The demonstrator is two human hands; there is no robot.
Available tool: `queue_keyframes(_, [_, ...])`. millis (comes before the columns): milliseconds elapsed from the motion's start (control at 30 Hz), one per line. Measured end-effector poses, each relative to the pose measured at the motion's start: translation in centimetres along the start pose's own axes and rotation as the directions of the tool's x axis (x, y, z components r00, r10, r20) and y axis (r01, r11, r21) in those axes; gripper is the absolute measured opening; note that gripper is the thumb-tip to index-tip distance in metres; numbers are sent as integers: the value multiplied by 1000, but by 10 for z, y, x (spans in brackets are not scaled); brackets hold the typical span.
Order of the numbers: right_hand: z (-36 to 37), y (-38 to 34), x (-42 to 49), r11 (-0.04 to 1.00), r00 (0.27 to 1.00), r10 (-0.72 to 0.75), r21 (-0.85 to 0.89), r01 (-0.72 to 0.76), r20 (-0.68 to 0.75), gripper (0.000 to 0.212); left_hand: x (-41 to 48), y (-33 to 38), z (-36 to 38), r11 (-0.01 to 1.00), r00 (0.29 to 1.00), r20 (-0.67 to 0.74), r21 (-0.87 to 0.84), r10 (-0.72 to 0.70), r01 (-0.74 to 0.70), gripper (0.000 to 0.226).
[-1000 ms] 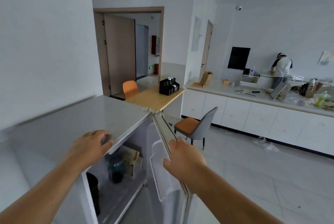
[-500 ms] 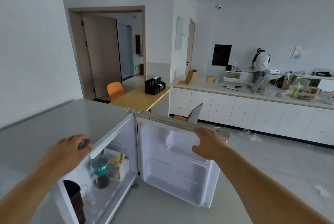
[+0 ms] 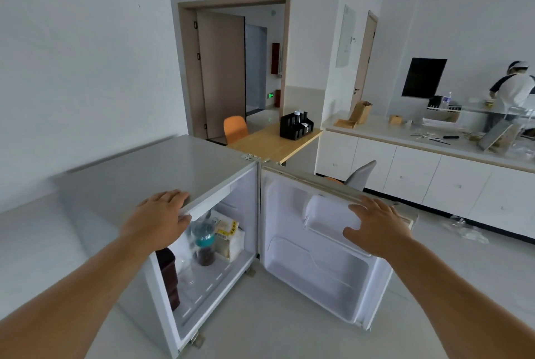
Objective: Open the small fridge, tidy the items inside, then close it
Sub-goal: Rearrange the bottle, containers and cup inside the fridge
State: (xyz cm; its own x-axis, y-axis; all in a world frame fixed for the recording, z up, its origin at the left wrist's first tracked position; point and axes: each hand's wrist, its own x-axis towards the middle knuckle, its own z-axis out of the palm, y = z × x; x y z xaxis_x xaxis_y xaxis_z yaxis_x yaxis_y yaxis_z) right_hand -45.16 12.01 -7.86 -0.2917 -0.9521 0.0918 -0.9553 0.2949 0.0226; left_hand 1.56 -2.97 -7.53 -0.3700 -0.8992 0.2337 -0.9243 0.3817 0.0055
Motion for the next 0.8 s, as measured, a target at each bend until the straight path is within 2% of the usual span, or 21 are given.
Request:
queue_keyframes(233, [1, 2, -2, 999, 999, -36, -19, 35, -35, 79, -29, 13, 3, 992, 999, -24, 119, -45, 47, 81])
queue_keyframes(333, [7, -16, -11, 994, 970, -32, 93, 56, -242, 79, -46, 29, 9, 990, 987, -154, 121, -56, 75, 74])
queue_keyframes(400, [18, -38, -19, 957, 905, -102, 209, 203, -413, 70, -60, 45, 21, 998, 965, -262, 62, 29, -13, 59])
queue_keyframes(433, [25, -54, -24, 923, 887, -149, 260, 283, -436, 63, -68, 55, 32, 997, 956, -283, 20, 74, -72, 52])
queue_keyframes(500, [41, -88, -31, 863, 903, -252, 342, 372, -347, 53, -84, 78, 55, 987, 986, -161, -142, 48, -71, 43])
queue_keyframes(567, [61, -120, -33, 832, 924, -344, 400, 383, -170, 48, -95, 96, 82, 949, 992, 72, -291, -103, 120, 45])
queue_keyframes(667, [97, -153, -24, 797, 900, -427, 506, 330, 85, 51, -94, 99, 131, 740, 912, 334, -545, -239, 394, 31])
queue_keyframes(733, [120, -167, -10, 790, 879, -435, 551, 269, 195, 54, -79, 92, 162, 622, 872, 423, -621, -246, 477, 20])
queue_keyframes(800, [142, -179, 11, 796, 875, -407, 573, 198, 263, 52, -59, 85, 189, 556, 857, 471, -664, -208, 500, 19])
